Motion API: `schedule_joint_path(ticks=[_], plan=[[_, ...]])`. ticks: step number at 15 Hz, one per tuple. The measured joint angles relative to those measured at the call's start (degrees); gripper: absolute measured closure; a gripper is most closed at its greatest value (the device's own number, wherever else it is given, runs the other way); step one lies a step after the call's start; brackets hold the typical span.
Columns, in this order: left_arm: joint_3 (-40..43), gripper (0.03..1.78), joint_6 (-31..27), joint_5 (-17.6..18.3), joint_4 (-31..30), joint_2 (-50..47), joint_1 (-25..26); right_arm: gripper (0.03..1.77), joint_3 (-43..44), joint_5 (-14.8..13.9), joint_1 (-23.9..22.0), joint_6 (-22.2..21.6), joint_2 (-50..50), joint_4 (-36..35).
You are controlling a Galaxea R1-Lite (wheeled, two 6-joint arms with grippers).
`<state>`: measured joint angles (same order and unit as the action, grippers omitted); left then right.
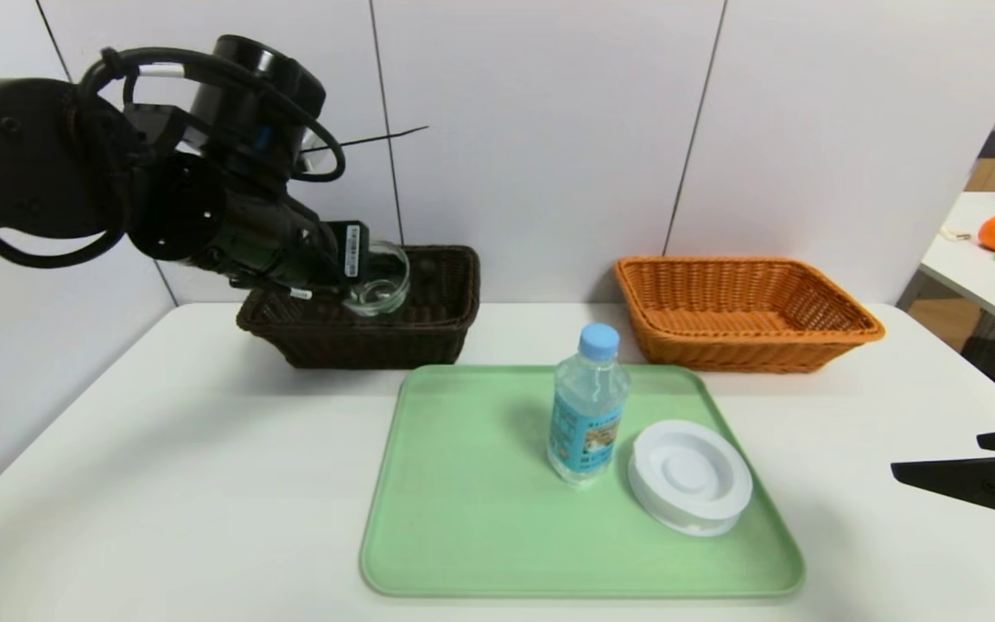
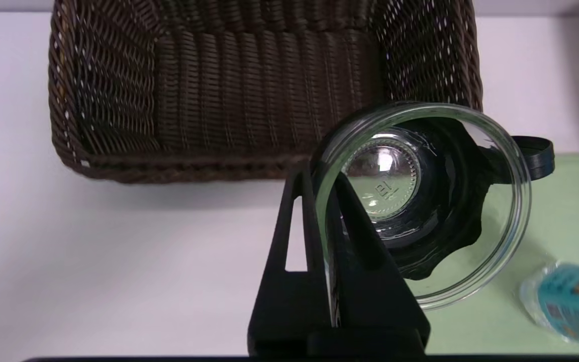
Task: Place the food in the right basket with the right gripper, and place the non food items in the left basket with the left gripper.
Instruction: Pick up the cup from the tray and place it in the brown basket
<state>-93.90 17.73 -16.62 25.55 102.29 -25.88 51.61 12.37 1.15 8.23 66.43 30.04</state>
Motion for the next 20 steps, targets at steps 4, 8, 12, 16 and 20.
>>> schedule_joint_path(ticks=[4, 8, 12, 16, 20], plan=[[-7.22, 1.72, 0.07, 3.52, -0.17, 6.50, 4.28, 0.10, -0.77, 0.00, -0.11, -0.02, -1.07, 0.09], [-13.02, 1.72, 0.07, 3.91, -0.06, 14.02, 7.19, 0.10, -1.84, -0.09, -0.84, -0.02, -2.45, 0.09], [-17.14, 1.72, 0.07, 5.12, 0.46, 20.37, 9.31, 0.10, -2.17, -0.06, -1.22, -0.07, -3.58, 0.20], [-18.55, 1.71, 0.21, 5.21, 1.18, 24.22, 10.20, 0.10, -2.63, -0.06, -1.24, -0.10, -4.28, 0.22], [-18.75, 1.06, 0.18, 5.22, 0.99, 25.08, 10.25, 0.10, -2.69, 0.00, -1.24, -0.16, -4.46, 0.13]])
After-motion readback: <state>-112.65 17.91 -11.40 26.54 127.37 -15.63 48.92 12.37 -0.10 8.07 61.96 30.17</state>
